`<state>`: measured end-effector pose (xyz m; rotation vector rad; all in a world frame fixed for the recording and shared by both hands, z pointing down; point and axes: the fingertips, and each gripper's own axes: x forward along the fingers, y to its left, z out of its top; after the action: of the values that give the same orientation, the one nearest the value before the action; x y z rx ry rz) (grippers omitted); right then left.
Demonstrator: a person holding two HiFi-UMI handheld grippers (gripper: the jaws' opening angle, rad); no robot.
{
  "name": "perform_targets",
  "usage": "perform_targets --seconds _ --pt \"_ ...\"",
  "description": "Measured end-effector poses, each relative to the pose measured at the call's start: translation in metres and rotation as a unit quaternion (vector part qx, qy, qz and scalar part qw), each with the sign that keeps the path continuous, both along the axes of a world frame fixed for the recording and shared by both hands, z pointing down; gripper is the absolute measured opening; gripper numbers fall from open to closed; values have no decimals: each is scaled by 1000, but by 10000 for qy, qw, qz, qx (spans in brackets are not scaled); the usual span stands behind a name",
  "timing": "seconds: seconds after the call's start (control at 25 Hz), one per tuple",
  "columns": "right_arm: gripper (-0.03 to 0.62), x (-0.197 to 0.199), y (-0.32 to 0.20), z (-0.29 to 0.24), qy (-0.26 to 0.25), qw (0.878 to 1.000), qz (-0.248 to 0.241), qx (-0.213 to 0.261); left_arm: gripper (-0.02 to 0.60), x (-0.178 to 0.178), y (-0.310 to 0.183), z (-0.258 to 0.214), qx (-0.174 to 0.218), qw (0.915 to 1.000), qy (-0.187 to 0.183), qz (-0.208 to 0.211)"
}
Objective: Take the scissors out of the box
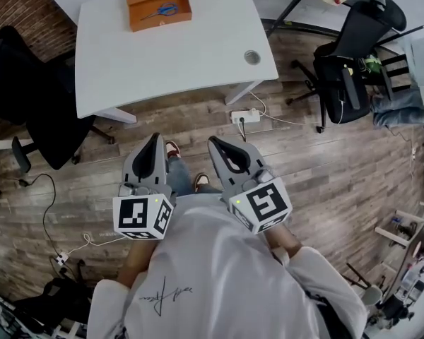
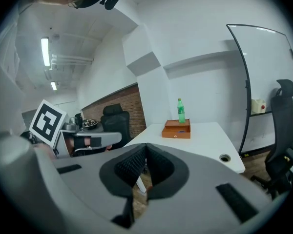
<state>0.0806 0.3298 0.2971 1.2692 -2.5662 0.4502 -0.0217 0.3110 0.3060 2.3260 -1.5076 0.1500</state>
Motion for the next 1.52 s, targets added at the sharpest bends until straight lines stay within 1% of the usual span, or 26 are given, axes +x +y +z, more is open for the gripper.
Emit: perform_targets --seconds 0.16,0.36,0.44,0.6,0.76,0.92,1.0,1.16,1.4,1.52 --pt "11 -22 -35 -7 -19 10000 -9 -3 5 -16 -31 -11 98 9998 70 131" --pt "11 -54 -67 -14 151 9991 -383 110 5 -32 -65 -21 301 9987 143 375" --pt "11 -63 -80 -13 224 9989 -387 115 5 -41 -78 -21 321 9984 128 444" --pt "11 -76 -103 -13 204 9993 -286 130 5 -63 -105 -27 438 9976 277 450" --pt "11 -79 -117 -16 146 9995 -232 138 5 -75 -121 -28 467 9975 184 505" --pt "11 -82 -131 -15 157 9993 -310 143 5 -84 -131 -24 450 9981 217 369" --pt "11 -84 -137 -15 143 9992 -346 148 5 -86 -136 -19 368 9985 240 334" --pt "11 -87 -150 -12 98 9988 -445 162 5 -83 -146 -9 238 9990 167 346" --pt "11 -81 -187 -9 -22 9978 -643 141 5 -69 -181 -8 228 9991 70 344" --pt "11 -81 -208 -4 -28 9965 -838 67 5 -56 -198 -10 330 9982 -66 489"
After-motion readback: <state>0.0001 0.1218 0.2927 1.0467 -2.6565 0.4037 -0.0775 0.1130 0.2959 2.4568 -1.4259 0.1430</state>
